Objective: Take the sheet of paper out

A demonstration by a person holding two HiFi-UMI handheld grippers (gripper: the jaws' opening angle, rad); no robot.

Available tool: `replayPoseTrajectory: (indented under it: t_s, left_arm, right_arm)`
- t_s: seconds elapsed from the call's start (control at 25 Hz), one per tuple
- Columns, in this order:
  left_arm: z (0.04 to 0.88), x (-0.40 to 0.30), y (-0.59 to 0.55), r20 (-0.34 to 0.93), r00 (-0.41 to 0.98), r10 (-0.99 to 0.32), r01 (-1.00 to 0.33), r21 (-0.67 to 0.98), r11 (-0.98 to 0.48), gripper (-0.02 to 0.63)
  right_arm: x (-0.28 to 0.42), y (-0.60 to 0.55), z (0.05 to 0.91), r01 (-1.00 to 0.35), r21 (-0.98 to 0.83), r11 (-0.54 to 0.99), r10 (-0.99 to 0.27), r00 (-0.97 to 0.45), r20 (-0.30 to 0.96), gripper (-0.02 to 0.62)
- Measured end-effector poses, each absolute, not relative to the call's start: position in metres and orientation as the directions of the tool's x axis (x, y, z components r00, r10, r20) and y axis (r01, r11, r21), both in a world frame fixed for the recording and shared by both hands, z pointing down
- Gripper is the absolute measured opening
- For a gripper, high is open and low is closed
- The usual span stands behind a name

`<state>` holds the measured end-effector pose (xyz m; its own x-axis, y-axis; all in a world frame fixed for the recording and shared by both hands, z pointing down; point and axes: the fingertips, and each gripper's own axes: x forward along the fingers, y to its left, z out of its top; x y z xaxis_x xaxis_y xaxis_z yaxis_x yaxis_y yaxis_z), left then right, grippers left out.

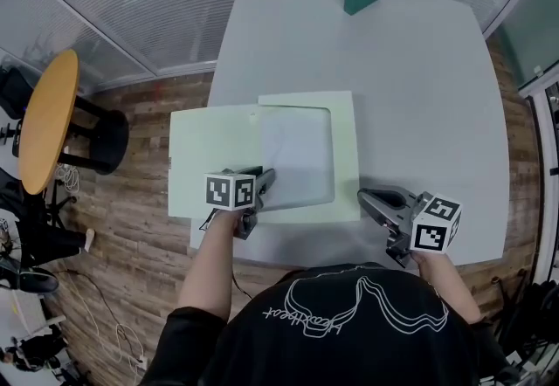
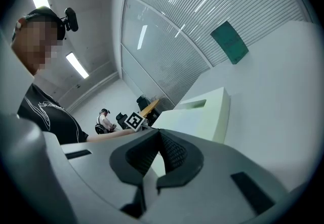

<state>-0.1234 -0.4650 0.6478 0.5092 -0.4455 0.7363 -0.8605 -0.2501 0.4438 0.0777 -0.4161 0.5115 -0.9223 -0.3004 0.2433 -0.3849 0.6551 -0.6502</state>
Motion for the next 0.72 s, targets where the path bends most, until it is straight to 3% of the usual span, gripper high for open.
replayPoseTrajectory:
  t_s: [0.04, 0.24, 0.72]
  left_arm:
    - [0.648, -0.126, -0.465, 0.739, 0.503, -0.448, -0.864, 0.441, -0.243, 0.102]
    - [0.651, -0.128, -0.463, 0.752, 0.479, -0.453, -0.878, 0.417, -0.236, 0.025]
    - [0.639, -0.165, -0.462, 0.788, 0.354, -0.504, -0.935, 0.297, -0.194, 0.014]
  right_arm:
    - [0.078, -0.415, 0.512, -0.383, -0.654, 0.652, -0.3, -0.923, 0.242, 0.009]
    - [0.079, -0.409, 0.522, -0.394, -0.671, 0.628, -0.296, -0.918, 0.262, 0.009]
    - [0.071, -0.402, 0.523, -0.407, -0.684, 0.605, -0.304, -0.913, 0.274, 0.009]
